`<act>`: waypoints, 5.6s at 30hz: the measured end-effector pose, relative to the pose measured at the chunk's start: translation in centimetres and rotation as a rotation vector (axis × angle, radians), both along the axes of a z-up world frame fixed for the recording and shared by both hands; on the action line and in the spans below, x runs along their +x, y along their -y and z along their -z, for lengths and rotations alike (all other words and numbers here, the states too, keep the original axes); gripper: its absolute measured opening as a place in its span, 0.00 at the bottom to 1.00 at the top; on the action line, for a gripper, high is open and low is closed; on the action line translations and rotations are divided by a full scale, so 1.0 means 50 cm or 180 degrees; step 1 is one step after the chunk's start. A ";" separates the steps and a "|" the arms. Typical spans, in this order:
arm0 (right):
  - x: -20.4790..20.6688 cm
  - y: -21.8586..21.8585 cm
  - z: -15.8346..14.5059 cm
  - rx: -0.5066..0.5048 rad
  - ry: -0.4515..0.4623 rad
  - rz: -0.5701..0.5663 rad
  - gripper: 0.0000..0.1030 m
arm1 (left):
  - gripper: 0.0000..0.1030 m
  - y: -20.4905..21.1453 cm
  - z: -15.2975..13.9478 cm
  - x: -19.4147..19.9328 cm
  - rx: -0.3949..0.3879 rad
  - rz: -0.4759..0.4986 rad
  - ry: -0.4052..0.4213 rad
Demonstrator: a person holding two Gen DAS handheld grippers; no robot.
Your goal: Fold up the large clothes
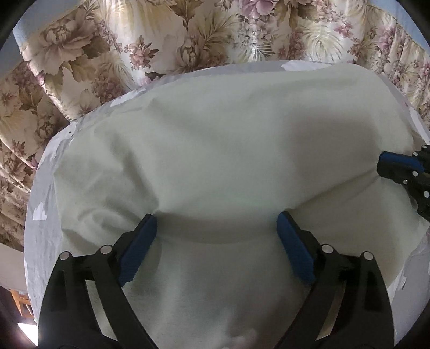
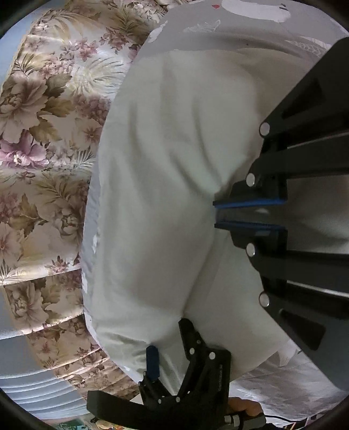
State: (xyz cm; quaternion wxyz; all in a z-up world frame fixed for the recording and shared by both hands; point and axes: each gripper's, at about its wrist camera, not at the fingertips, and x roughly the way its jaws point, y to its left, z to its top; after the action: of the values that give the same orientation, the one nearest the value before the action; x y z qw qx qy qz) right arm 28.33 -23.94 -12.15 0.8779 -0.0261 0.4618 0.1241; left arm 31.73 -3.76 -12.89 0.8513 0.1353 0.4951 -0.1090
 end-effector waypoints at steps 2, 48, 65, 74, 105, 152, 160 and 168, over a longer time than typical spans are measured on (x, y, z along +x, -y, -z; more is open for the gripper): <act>-0.016 -0.011 0.002 -0.0107 0.0082 0.0021 0.09 | 0.88 -0.006 0.000 -0.008 -0.0038 0.0009 0.0002; -0.058 -0.055 -0.103 -0.0263 0.0234 -0.0081 0.35 | 0.97 -0.032 -0.099 -0.046 0.0006 -0.0023 0.0070; -0.081 -0.017 -0.003 -0.0513 0.0148 -0.0039 0.36 | 0.97 -0.103 -0.002 -0.051 0.0000 -0.0179 0.0070; -0.091 0.013 -0.034 -0.0097 0.0117 0.0097 0.58 | 0.97 -0.103 -0.023 -0.071 -0.0003 -0.0374 0.0093; -0.079 0.205 0.035 0.1430 -0.0385 0.0924 0.51 | 0.97 0.027 -0.036 -0.077 -0.0115 -0.0196 -0.0008; -0.037 0.208 0.039 0.1298 -0.0670 0.0640 0.57 | 0.97 0.036 -0.025 -0.069 0.0001 -0.0118 -0.0057; -0.009 0.181 0.010 0.1098 -0.0388 0.0557 0.25 | 0.97 0.031 -0.054 -0.054 0.0225 -0.0198 0.0028; -0.019 0.128 -0.041 0.0807 -0.0116 0.0513 0.16 | 0.97 0.039 -0.006 -0.014 0.0203 -0.0254 -0.0228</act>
State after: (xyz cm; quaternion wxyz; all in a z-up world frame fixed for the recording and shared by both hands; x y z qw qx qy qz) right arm 27.39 -30.36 -10.09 0.8728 0.1243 0.4588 0.1110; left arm 31.03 -5.68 -12.60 0.8319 0.1385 0.5335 -0.0639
